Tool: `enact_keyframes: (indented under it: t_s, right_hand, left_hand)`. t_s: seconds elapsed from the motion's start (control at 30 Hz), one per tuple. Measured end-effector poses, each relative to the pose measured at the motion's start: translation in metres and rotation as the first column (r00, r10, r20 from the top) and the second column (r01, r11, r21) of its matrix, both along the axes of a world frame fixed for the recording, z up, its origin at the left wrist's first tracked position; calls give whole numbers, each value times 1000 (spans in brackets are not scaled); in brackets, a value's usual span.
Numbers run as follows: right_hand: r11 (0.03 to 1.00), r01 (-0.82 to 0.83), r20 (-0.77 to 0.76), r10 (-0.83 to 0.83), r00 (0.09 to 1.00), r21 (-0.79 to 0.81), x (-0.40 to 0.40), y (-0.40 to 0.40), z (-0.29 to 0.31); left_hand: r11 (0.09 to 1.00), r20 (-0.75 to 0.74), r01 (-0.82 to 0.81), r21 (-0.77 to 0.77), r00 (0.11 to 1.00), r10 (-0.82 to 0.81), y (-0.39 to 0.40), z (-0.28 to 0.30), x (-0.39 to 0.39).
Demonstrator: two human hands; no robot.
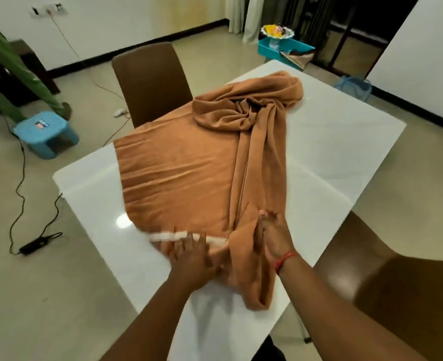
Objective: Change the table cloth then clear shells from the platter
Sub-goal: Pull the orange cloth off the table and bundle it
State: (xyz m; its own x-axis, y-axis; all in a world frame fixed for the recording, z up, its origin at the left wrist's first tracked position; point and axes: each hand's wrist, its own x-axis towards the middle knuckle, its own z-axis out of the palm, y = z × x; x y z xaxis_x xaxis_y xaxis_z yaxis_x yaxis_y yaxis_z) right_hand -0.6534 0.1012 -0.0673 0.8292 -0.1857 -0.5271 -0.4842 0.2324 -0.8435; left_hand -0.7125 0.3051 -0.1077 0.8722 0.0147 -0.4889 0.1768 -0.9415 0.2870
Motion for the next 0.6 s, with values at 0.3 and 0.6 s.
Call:
enact_keyframes:
  t_s: [0.3,0.6]
  right_hand:
    - [831,-441,1,469,883,-340,206,-47,-39]
    - [123,-209,-68,689,721,-970,406,-52,-53]
  left_hand:
    - [971,243,-210,116,954,177,-88,-22,148]
    - [881,222,-450,146,883,414,-96,-43,265]
